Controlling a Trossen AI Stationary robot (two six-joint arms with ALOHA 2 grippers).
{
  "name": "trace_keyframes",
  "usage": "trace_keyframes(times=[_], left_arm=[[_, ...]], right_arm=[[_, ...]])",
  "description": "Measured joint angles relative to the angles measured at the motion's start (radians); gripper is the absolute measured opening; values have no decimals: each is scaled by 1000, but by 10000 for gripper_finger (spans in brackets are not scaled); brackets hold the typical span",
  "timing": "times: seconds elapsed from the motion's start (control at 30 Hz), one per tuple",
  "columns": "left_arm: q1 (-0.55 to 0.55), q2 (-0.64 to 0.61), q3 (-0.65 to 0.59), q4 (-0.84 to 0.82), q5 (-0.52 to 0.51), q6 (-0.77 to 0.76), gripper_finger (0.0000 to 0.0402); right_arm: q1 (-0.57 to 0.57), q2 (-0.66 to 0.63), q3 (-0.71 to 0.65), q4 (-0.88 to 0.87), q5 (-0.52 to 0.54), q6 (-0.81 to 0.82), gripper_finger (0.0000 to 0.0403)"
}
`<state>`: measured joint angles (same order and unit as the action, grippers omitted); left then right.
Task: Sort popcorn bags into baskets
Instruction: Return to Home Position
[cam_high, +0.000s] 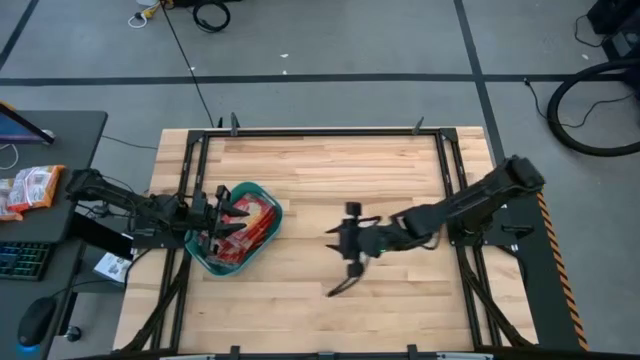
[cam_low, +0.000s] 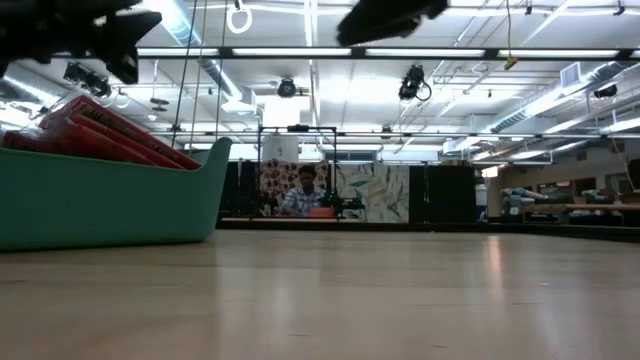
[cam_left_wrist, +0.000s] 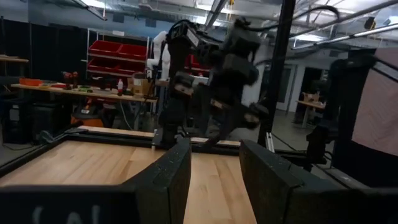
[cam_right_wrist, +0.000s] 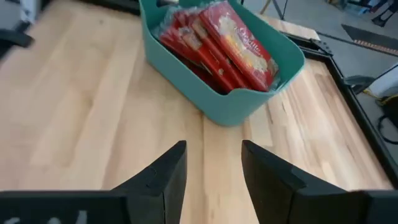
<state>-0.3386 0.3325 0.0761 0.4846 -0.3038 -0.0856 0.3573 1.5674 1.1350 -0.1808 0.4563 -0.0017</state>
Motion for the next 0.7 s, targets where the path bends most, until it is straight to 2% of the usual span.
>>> trace_keyframes(times=[0.07,0.2,0.4,0.57,0.7], left_arm=[[0,0,-67,75,-2,-6,141],[-1,0,-66,67,-6,-9,134],[0,-31,-66,82,-8,44,95],[1,-99,-67,7,-16,61,59],[1,-166,-67,-48,-69,85,38]], right_arm=[[15,-71,-86,77,3,15,157],[32,-218,-240,218,7,36,157],[11,-457,-428,257,0,72,148],[-38,-634,-570,278,-41,114,129],[-67,-771,-657,279,-59,137,115]])
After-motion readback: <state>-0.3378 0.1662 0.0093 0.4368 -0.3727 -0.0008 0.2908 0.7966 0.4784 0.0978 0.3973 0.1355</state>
